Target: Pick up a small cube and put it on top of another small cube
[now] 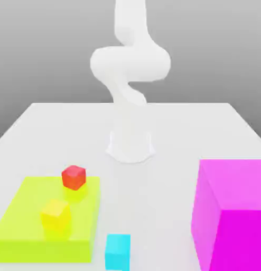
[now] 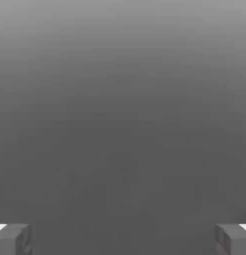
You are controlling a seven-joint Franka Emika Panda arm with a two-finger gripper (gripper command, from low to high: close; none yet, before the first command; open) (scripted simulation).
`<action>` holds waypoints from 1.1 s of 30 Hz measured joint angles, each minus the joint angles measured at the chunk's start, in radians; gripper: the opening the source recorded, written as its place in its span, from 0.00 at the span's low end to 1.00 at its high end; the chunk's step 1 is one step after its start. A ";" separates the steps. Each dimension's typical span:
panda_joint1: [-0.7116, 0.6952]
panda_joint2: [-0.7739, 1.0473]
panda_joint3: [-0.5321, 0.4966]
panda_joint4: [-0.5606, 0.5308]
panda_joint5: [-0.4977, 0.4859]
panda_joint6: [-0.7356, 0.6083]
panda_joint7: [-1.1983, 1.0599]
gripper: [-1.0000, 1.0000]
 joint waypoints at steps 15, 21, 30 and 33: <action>0.209 0.517 0.458 -0.417 0.134 0.400 0.490 0.50; 0.345 0.797 0.439 -0.522 -0.200 0.590 0.909 0.50; 0.681 1.004 0.031 -0.471 -0.517 0.746 1.153 0.00; 0.703 1.017 0.007 -0.468 -0.527 0.758 1.161 0.00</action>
